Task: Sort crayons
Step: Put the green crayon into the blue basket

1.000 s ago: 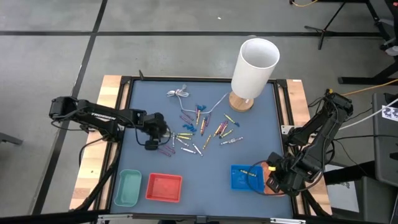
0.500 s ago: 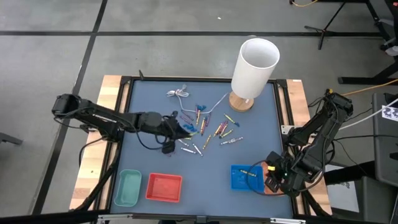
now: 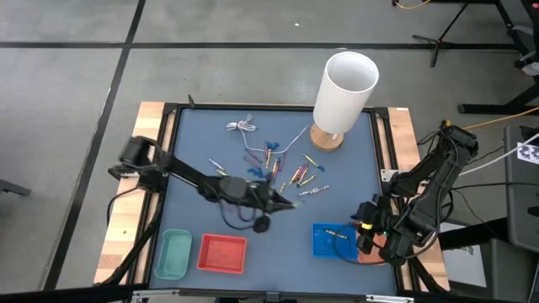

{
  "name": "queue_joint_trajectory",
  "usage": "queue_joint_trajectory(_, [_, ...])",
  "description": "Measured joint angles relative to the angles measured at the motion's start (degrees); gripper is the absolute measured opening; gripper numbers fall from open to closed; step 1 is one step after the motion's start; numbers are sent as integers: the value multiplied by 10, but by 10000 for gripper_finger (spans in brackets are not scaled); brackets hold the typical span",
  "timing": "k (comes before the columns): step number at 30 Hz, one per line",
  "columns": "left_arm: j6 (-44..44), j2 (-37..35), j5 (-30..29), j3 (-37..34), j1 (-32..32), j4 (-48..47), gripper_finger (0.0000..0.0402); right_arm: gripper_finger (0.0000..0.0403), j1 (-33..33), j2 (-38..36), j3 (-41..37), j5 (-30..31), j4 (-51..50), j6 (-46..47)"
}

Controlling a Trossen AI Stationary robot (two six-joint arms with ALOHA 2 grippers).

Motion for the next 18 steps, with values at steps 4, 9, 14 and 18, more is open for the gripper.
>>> queue_joint_trajectory(4, [0, 87, 37, 105, 0, -32, 13, 115, 0, 0, 0, 68, -9, -56])
queue_joint_trajectory(9, [-1, 179, 86, 220, 0, -65, 18, 115, 0, -1, 0, 159, -39, -78])
queue_joint_trajectory(14, [0, 232, 136, 309, -5, -160, 19, 115, 0, -1, 0, 194, -76, -79])
queue_joint_trajectory(18, [0, 238, 161, 350, -1, -214, 19, 115, 0, -1, 0, 194, -84, -79])
